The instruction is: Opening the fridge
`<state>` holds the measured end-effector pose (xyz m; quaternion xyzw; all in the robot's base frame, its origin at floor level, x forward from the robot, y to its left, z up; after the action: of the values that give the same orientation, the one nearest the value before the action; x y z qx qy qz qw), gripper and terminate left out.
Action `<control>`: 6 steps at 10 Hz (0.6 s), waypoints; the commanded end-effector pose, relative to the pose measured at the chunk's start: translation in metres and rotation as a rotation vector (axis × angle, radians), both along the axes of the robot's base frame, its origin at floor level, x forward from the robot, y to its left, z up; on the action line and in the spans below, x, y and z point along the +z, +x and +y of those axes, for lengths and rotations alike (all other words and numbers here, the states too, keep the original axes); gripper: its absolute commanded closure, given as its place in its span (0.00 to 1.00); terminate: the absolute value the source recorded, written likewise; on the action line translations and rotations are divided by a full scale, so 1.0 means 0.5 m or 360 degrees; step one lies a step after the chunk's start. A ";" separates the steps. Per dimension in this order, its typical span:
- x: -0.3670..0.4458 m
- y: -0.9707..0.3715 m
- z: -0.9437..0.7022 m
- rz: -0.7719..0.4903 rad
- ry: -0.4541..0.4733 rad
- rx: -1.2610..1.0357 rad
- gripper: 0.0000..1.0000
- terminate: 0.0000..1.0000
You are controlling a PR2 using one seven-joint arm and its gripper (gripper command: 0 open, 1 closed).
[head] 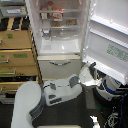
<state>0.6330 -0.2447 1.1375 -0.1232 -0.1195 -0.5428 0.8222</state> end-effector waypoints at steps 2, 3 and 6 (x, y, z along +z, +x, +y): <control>-0.256 -0.146 0.899 -0.0012 -0.0083 0.0662 0.00 0.00; -0.285 -0.212 0.991 -0.0070 -0.0166 0.0737 0.00 0.00; -0.335 -0.250 1.057 -0.0088 -0.0156 0.0825 0.00 0.00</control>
<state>0.6292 0.0126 1.1153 -0.1000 -0.1601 -0.4346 0.8806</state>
